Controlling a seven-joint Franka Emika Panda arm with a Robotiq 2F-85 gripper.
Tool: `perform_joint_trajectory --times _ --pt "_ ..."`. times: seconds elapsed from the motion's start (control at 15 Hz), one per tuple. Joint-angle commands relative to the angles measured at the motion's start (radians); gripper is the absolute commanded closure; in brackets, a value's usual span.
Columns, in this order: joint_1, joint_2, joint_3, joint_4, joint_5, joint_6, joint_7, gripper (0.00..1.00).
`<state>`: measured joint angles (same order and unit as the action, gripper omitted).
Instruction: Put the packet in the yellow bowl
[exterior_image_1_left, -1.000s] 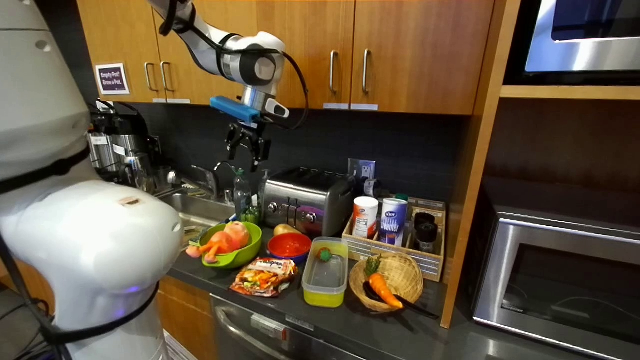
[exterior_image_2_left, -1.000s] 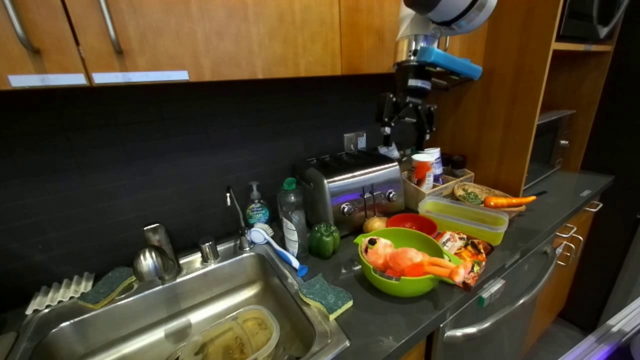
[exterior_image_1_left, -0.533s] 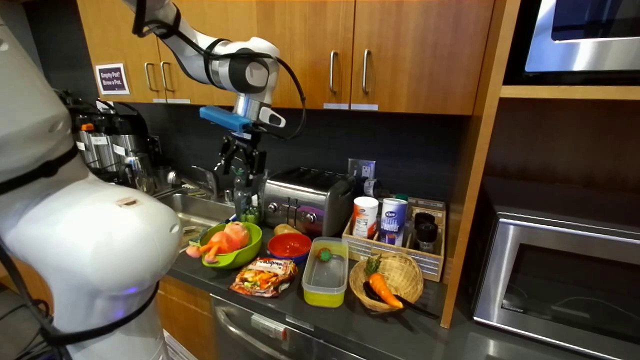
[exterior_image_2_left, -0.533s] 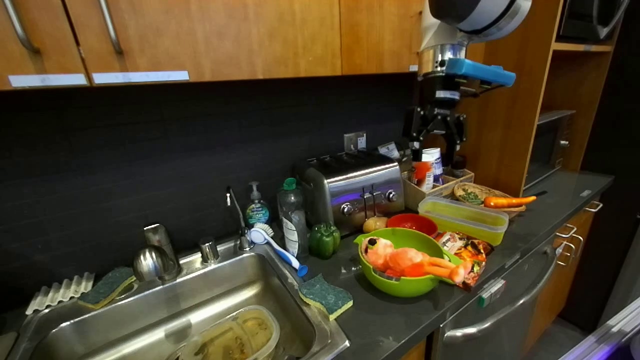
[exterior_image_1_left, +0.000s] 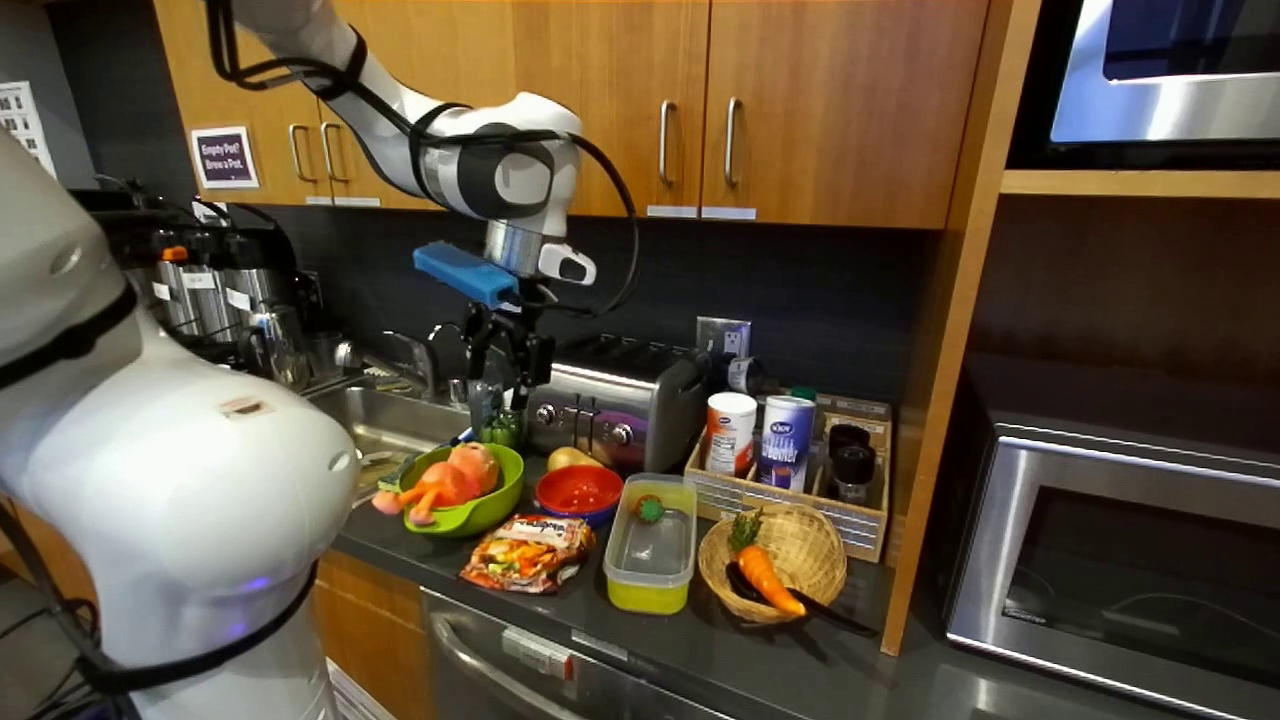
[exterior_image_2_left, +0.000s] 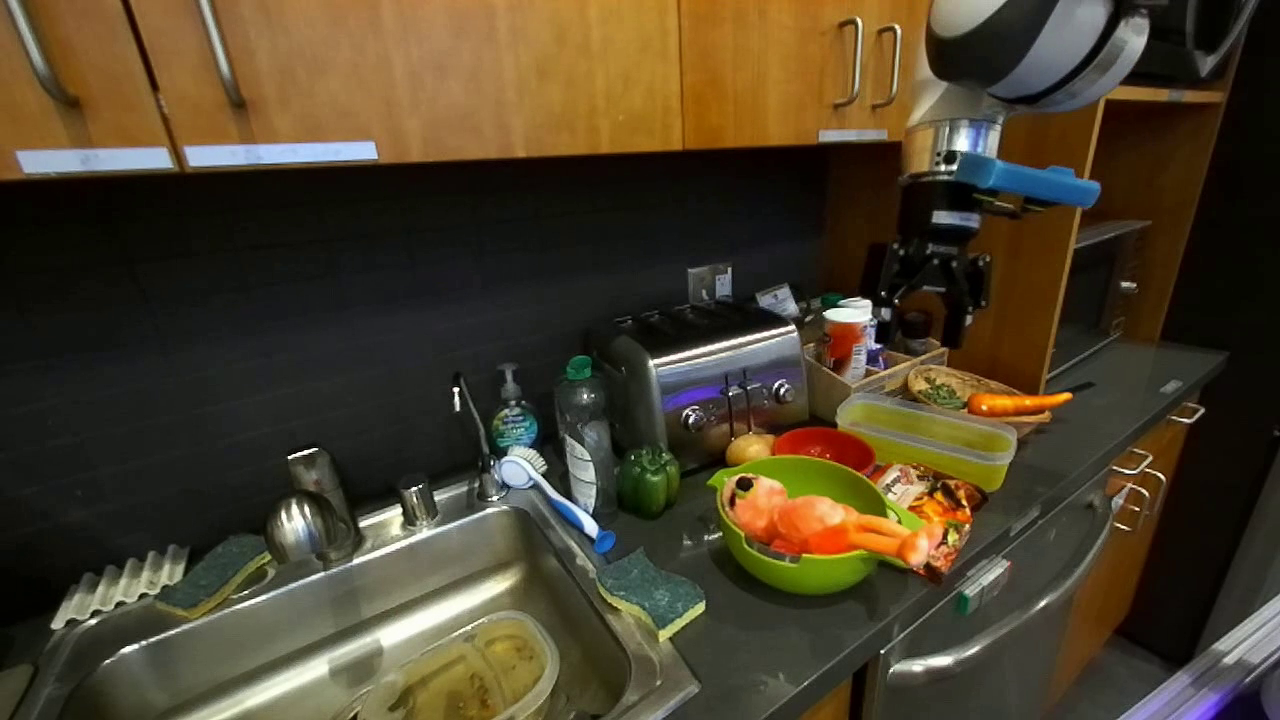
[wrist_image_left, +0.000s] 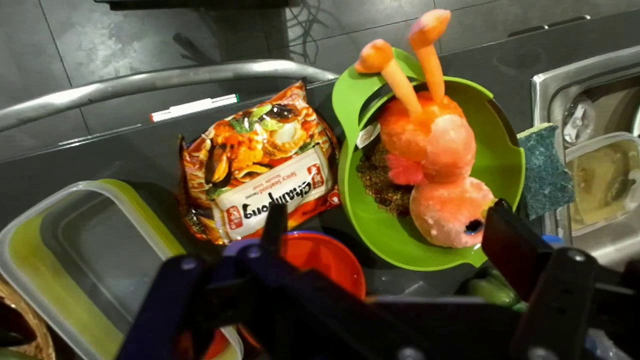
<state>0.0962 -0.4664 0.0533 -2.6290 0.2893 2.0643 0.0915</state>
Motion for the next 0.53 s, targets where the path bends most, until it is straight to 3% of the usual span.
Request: perform_joint_trajectory --times 0.0,0.47 --pt "-0.028 0.008 -0.064 -0.026 0.055 0.000 -0.046 0.00" --pt "-0.052 0.053 -0.094 -0.040 0.152 -0.035 -0.013 0.00"
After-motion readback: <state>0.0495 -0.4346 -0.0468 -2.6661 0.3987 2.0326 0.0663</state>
